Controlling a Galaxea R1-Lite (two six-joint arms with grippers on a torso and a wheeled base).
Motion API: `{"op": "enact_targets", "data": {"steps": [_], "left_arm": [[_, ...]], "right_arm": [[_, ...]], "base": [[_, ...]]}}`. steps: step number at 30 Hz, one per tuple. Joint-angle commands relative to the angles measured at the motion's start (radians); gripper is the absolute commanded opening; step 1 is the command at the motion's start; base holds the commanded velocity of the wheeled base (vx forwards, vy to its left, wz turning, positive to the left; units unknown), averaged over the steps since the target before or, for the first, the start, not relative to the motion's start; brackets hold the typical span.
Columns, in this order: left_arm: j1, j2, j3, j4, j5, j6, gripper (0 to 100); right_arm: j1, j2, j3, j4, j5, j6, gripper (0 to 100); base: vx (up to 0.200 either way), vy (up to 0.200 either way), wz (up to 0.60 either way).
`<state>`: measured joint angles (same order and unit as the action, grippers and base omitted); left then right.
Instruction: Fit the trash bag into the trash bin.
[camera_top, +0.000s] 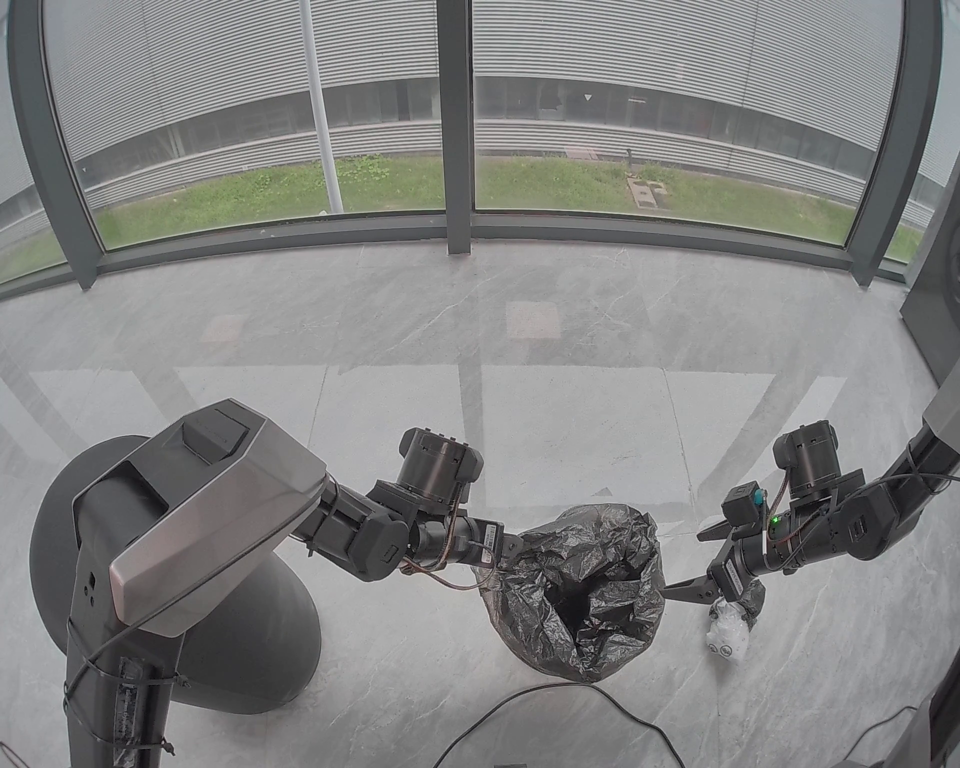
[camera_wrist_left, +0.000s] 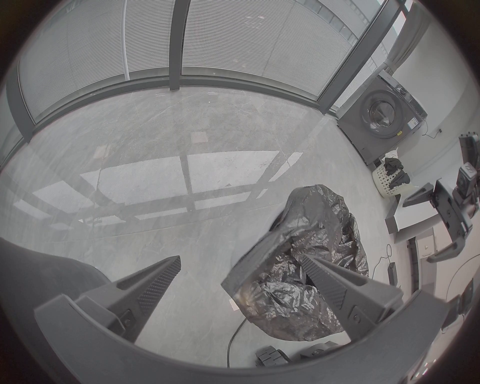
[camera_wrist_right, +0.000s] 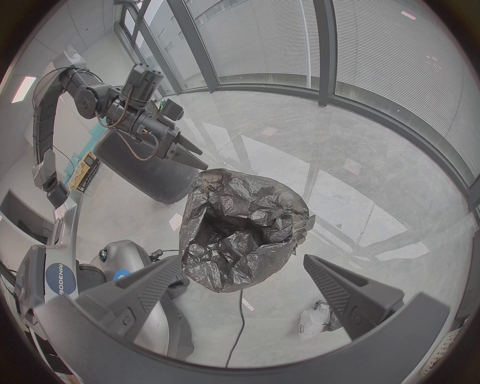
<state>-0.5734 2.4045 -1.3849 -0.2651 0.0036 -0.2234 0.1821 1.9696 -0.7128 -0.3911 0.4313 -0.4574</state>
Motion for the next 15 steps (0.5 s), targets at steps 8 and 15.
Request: {"op": "enact_targets", "data": {"steps": [8,15], "left_arm": [[-0.057,0.074,-0.143,0.041,-0.024,0.013,100],[-0.049,0.154,-0.224,0.066,-0.016,0.024,100]], "right_arm": [[-0.004,0.002,0.015,-0.022,0.003,0.000,100],[-0.004,0.003,0.019,-0.037,0.004,0.000,100]], "base": [[0.000,0.000,0.00],[0.000,0.000,0.00]]}}
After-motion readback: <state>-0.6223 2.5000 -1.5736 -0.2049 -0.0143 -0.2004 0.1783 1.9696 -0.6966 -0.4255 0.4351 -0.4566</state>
